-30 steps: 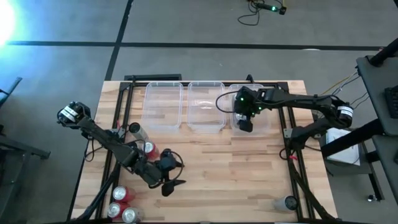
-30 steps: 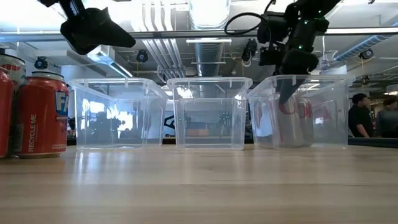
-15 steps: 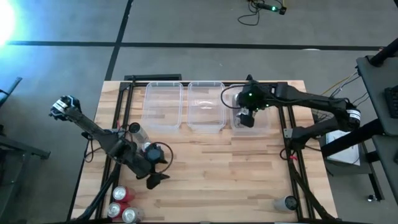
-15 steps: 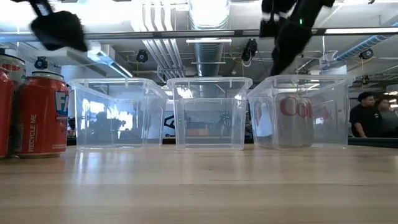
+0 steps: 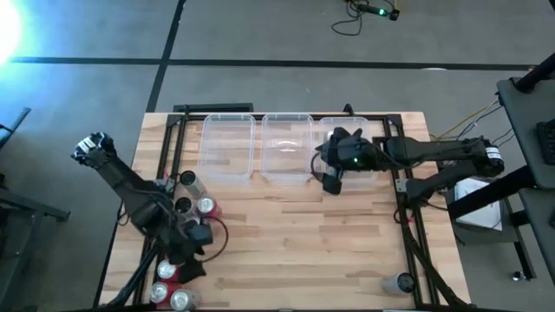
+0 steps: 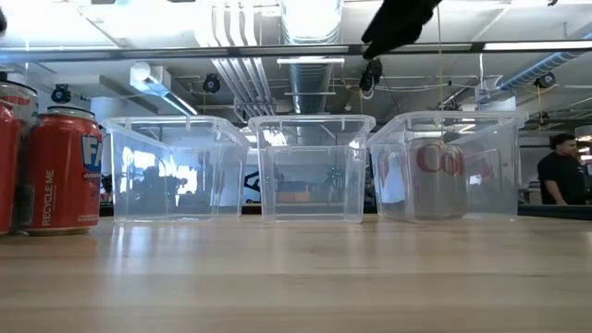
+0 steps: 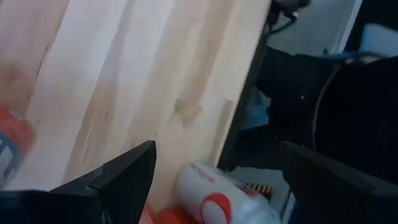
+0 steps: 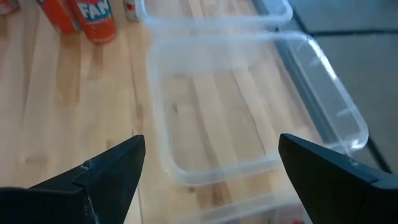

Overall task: Sort soda cans
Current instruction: Put the red-silver soda can into the right transparent bin

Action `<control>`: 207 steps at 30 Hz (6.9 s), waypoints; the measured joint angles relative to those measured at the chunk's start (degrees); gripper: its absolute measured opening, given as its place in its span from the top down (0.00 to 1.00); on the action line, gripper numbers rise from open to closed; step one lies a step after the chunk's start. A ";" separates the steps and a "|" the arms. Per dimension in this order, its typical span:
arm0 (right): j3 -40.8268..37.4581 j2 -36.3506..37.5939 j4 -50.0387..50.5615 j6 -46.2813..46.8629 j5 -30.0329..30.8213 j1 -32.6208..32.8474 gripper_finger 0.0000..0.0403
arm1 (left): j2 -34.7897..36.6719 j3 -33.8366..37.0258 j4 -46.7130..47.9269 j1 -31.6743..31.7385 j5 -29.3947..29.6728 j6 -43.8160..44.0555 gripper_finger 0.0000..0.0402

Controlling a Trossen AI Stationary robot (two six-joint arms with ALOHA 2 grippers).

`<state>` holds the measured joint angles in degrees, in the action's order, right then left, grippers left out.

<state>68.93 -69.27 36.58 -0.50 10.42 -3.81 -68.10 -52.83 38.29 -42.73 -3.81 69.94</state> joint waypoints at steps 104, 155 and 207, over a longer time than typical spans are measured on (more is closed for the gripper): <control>-12.54 -0.26 -11.81 23.37 15.67 23.63 0.10 | -31.45 -30.91 23.26 12.23 7.80 -48.73 0.28; 13.86 -36.81 -18.50 11.79 15.53 25.66 0.10 | -17.06 -9.87 4.29 26.38 14.17 -54.27 0.13; 9.53 -28.51 -10.45 18.80 7.03 22.95 0.26 | -4.70 5.91 -15.25 25.07 31.17 -43.54 0.12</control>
<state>78.46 -97.78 26.13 18.30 17.45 19.13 -72.80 -46.92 23.04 -17.65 27.36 26.41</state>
